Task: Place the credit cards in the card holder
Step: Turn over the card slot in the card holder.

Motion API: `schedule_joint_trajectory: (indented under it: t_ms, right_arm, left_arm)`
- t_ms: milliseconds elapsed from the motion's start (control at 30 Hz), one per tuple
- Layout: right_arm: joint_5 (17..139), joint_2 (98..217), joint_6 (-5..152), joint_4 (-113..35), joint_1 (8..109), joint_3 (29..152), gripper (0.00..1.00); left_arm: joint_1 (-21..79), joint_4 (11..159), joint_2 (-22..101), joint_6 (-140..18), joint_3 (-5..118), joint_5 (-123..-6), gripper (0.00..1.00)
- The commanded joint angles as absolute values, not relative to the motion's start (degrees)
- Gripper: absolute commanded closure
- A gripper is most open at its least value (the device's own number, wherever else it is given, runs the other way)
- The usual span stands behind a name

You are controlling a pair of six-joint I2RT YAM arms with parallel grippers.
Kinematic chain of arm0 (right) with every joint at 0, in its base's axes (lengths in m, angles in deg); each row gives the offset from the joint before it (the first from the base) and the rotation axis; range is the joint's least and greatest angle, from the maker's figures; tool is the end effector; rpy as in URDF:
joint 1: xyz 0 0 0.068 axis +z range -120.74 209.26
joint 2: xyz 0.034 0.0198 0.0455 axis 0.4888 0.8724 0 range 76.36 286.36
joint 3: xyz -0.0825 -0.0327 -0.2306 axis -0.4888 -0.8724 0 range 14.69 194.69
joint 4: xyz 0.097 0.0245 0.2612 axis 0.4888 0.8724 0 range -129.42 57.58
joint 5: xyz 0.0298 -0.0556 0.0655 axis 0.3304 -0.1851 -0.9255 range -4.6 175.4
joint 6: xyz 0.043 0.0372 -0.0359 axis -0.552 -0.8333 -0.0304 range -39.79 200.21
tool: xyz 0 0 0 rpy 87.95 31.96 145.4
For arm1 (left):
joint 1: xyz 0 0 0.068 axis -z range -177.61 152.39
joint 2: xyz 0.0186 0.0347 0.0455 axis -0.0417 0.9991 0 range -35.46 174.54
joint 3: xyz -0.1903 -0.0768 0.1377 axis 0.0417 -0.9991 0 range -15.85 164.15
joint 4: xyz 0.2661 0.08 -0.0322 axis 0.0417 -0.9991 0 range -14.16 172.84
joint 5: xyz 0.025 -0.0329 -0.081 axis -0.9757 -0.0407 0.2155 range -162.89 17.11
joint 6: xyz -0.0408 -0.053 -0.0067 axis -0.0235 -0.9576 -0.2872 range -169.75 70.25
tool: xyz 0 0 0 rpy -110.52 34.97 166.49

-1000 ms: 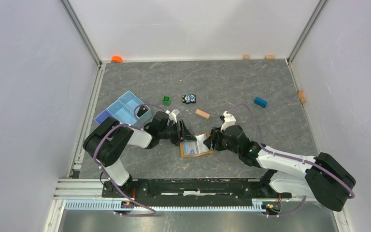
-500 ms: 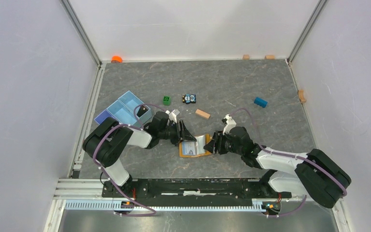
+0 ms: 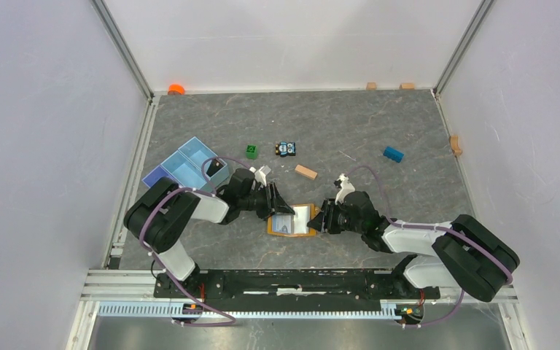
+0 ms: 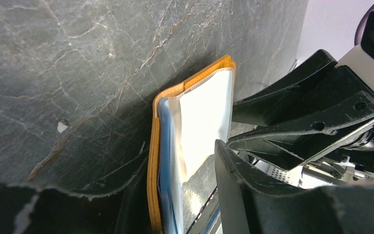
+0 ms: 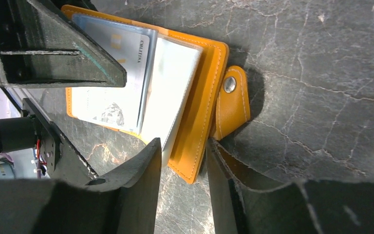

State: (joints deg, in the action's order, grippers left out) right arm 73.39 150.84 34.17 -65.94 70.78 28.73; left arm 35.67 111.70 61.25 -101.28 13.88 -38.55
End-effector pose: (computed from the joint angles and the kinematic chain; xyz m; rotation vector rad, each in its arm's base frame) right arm 0.1754 0.1701 0.0712 -0.0390 2.3645 1.0495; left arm 0.2338 -0.1896 0.0563 -0.0253 2.5248 -1.3888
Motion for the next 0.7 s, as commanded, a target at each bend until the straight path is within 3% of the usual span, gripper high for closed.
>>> schedule_joint_trajectory:
  t_ms: [0,300,500,667]
  right_arm:
    - [76.25,150.34,34.13,-63.8,70.75,28.85,0.58]
    - [76.98,151.08,34.59,-62.77,70.74,28.92,0.84]
    - [78.46,152.12,35.0,-61.74,70.74,29.15,1.0]
    - [81.44,152.36,35.82,-59.21,70.75,29.23,1.0]
  left_arm:
    - [35.61,108.26,59.06,-97.19,15.06,-40.49,0.5]
    - [35.61,105.5,57.34,-95.65,15.35,-41.0,0.5]
    - [35.53,102.57,55.48,-94.14,15.65,-41.2,0.4]
    - [35.05,97.96,52.7,-92.65,15.06,-42.03,0.32]
